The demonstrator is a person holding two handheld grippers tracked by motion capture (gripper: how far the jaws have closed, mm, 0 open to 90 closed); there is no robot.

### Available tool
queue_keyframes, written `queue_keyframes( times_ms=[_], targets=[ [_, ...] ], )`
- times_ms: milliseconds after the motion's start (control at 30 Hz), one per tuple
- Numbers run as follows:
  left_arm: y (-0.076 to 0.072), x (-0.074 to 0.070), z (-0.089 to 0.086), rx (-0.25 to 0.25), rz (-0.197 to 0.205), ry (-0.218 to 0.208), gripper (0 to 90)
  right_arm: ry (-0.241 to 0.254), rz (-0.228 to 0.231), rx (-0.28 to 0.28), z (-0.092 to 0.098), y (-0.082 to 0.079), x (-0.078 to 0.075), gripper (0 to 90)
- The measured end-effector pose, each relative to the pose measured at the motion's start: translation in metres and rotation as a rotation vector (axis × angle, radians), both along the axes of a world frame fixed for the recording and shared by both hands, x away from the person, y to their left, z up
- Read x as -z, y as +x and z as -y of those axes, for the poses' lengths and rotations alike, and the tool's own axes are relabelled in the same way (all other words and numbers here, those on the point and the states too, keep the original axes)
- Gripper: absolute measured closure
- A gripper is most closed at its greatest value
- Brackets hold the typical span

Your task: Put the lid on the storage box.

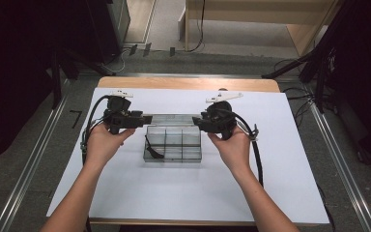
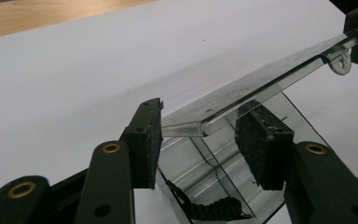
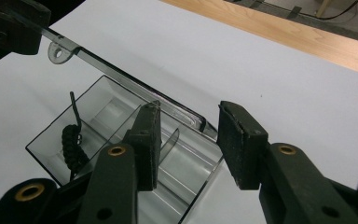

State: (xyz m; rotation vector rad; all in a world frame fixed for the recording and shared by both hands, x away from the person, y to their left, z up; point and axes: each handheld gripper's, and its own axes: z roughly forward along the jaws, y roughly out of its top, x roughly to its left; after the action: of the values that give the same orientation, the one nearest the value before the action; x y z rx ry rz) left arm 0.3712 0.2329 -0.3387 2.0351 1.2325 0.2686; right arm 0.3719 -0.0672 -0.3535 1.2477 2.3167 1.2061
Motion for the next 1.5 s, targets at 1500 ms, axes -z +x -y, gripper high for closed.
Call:
queue_keyframes(
  times_ms=[1500],
  targets=[
    [-0.038,0.023,-0.002,0.007,0.004,-0.023,49.4,0.035,-0.010,-0.007,0.006,-0.035,0.022,58.1]
  ],
)
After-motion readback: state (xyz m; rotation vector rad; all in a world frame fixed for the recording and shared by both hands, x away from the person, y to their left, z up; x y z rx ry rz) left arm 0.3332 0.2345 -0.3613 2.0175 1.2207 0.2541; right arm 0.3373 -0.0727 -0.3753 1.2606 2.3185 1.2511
